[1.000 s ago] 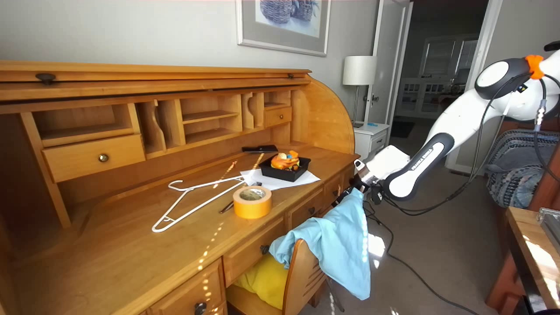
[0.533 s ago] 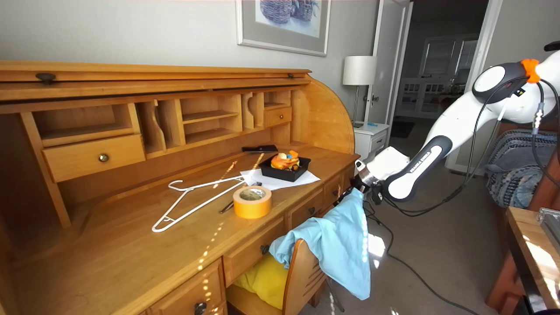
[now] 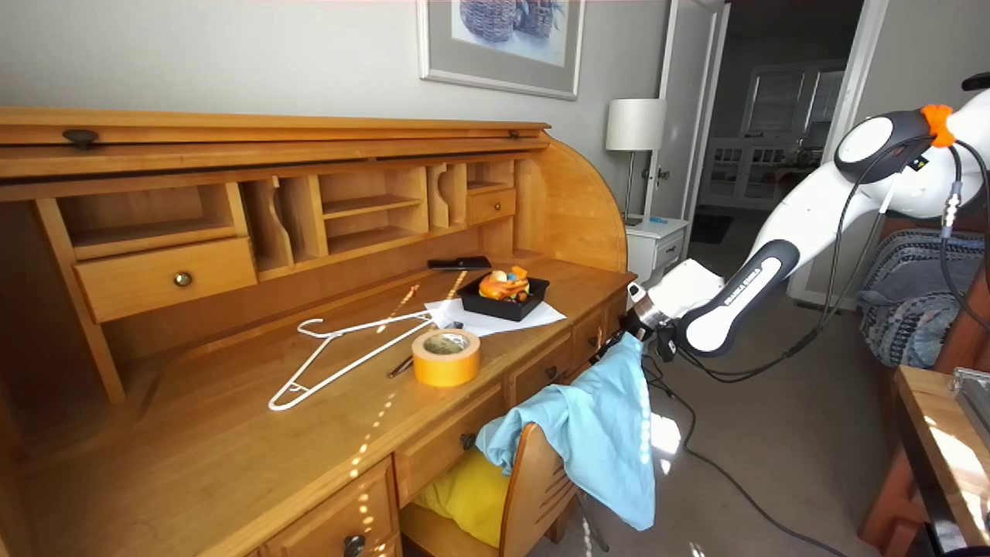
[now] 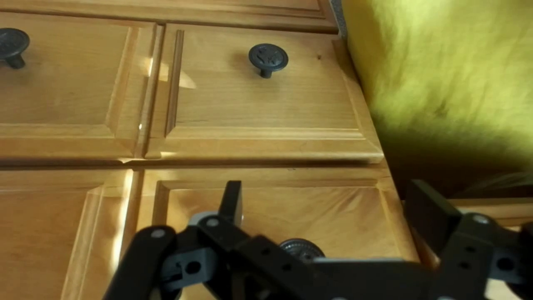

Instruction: Open the topmost drawer on the bottom part of the cabinet.

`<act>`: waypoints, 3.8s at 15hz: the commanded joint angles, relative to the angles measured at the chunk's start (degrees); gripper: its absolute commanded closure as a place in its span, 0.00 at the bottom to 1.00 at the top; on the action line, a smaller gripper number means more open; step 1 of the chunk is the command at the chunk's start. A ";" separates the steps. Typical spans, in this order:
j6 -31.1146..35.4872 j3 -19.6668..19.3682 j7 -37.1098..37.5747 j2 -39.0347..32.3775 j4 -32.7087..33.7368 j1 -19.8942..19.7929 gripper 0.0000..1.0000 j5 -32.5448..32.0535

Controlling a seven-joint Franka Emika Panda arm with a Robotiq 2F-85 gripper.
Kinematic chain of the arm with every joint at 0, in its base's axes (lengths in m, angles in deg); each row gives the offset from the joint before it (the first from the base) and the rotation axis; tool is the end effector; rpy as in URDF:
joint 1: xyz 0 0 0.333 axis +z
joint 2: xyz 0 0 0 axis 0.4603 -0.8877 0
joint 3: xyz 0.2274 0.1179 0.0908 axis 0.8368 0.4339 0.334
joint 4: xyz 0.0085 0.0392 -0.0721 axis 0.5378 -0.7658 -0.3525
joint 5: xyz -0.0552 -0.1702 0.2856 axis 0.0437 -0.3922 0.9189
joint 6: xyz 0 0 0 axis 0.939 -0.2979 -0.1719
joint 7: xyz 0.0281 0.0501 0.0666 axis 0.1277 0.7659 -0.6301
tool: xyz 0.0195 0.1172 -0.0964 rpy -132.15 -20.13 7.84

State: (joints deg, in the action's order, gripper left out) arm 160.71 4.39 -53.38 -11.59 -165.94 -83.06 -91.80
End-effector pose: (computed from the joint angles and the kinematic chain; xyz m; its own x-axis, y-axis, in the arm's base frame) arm 0.5501 -0.2400 -0.0377 0.7847 -0.0017 0.6199 0.0504 -0.9965 -0.0666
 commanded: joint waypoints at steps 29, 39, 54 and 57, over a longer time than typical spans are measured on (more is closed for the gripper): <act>20.73 -4.46 -6.57 -0.72 -1.16 5.54 0.00 7.04; 20.27 -2.18 -4.96 -0.74 -2.46 4.35 0.00 4.33; 20.06 -2.67 -5.53 -0.62 -2.11 3.87 0.00 5.66; 20.27 -3.04 -5.61 -0.63 -1.94 3.89 0.00 6.42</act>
State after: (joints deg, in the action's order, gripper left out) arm 180.82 1.05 -59.44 -13.55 -166.46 -79.13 -85.81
